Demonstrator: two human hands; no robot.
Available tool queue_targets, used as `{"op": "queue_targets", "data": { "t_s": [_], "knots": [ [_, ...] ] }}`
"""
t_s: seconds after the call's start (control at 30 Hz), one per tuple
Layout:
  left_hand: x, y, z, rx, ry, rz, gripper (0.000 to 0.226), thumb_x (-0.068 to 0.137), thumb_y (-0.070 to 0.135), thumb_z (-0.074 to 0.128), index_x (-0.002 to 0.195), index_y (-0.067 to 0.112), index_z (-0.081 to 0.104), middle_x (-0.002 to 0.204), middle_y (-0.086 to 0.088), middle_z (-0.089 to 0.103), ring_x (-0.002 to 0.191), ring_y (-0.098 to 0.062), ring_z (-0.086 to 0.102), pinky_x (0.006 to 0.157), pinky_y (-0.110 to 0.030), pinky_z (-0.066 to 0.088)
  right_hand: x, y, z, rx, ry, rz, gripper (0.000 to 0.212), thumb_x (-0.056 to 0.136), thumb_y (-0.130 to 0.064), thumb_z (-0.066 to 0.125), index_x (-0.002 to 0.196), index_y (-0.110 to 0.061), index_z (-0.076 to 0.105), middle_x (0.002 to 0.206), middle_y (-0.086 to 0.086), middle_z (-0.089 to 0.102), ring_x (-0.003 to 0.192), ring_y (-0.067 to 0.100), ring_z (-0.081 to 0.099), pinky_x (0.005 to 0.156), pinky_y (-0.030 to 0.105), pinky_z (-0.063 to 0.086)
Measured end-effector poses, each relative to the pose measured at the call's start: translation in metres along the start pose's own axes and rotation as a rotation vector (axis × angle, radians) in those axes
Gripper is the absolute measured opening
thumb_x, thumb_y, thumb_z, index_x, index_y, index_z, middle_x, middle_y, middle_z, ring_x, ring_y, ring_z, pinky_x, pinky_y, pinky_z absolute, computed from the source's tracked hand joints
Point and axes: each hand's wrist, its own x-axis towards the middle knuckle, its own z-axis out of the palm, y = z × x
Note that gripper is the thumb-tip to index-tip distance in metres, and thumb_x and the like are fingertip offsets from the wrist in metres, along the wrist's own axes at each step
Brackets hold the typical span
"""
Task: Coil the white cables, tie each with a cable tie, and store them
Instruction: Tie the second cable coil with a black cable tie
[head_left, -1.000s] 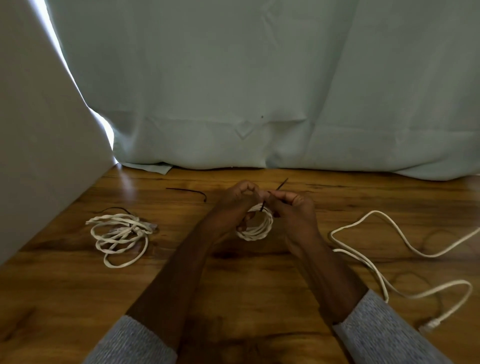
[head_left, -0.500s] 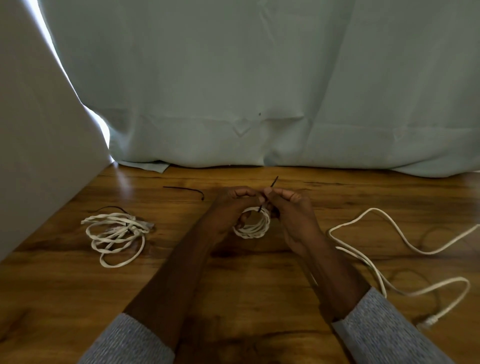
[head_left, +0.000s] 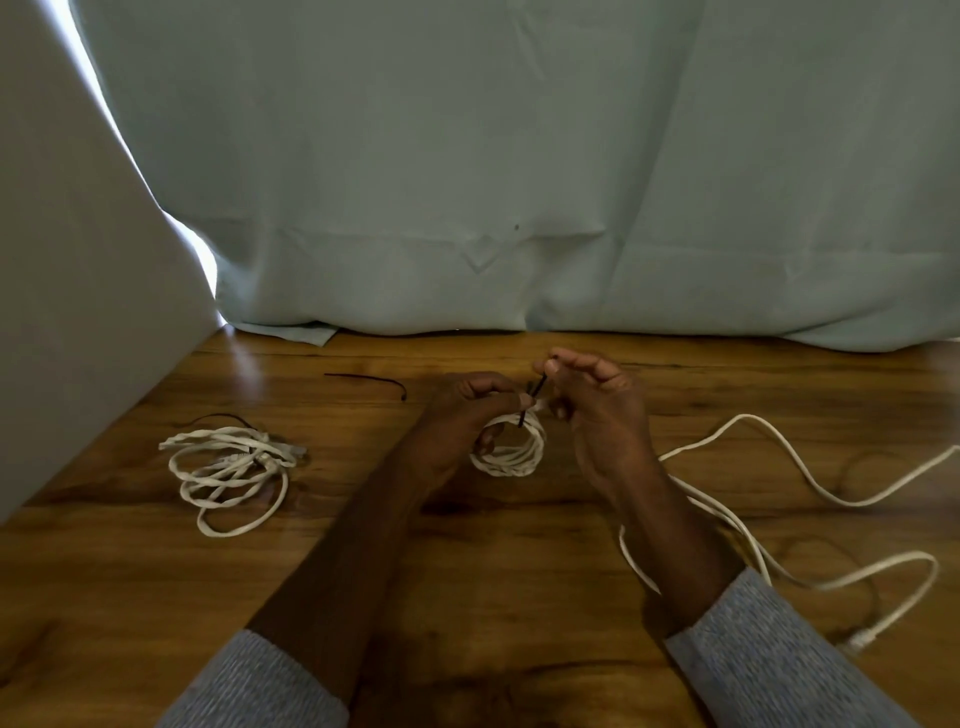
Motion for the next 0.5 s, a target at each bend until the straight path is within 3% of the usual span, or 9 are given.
{"op": "queue_targets", "data": {
  "t_s": [0.1,0.5],
  "knots": [
    [-0.001,-0.001,0.001,-0.002,-0.003,0.009,0.010,0.092,0.004,0.063,0.090,-0.002,0.071,0.059,0.003,0.065,0.040,-0.009,0.041,0.041,-0.021,0.035,0.000,0.003,-0.002,-0.229,-0.122,-0.069,0.018,0.087,0.005,0.069,0.099,-0.008,0.075,0.084,-0.001,0.076,0.068,0.000,0.065,0.059,0.014,0.046],
    [-0.002,-0.001,-0.003,-0.070,-0.002,0.019,0.017,0.090,0.005,0.065,0.079,0.014,0.075,0.064,-0.003,0.067,0.038,-0.007,0.043,0.038,-0.017,0.033,0.001,0.002,-0.010,-0.229,-0.209,-0.065,0.033,0.088,0.004,0.068,0.089,-0.027,0.081,0.086,-0.006,0.077,0.075,0.003,0.065,0.060,0.020,0.044]
  ]
}}
